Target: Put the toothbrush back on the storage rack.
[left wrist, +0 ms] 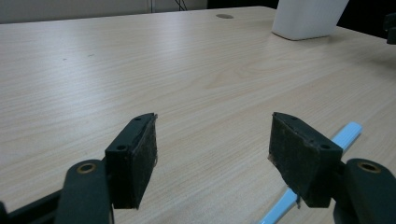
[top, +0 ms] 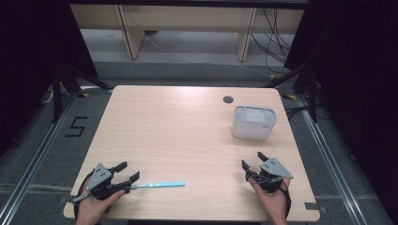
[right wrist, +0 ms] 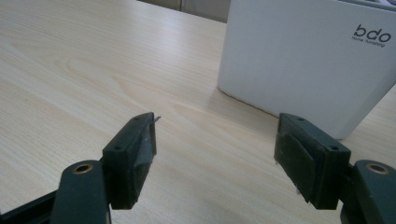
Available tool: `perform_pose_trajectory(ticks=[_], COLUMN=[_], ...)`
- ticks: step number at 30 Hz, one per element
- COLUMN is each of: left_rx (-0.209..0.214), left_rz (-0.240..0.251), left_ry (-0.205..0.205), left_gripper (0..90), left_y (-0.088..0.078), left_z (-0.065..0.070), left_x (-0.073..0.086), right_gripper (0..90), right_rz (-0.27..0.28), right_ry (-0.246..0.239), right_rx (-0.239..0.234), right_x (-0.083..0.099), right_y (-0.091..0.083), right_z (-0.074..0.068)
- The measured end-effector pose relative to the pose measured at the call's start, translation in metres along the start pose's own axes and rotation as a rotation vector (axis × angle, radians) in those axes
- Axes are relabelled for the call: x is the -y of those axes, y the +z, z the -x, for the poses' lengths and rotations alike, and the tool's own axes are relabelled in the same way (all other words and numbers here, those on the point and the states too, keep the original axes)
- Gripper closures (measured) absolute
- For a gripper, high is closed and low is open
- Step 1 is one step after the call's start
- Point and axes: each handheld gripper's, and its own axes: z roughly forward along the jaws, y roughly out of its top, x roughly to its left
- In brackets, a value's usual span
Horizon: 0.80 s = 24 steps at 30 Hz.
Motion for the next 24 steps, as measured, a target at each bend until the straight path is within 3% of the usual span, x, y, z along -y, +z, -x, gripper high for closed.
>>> perform_pose_trajectory(ticks=[5,11,24], left_rx=[-0.004,-0.016,-0.004], left_rz=[-0.004,-0.049,-0.032], left_ry=[-0.01,-0.003,-0.006], left_gripper=[32.0,31.9,31.7], left_y=[0.0024,0.0063,0.007], left_z=[0.0007,0.0014,0.0008], left_x=[-0.0006,-0.0026,-0.0022], right_gripper=[30.4,30.4,30.4], right_rz=[0.007,0.018,0.012], right_ry=[0.026,0.03,0.004], right_rx=[-0.006,-0.018,-0.009], right_x=[0.0,0.0004,0.0002], right_y=[-0.001,-0.0014,-0.0007], right_z=[0.0005,0.0019,0.0])
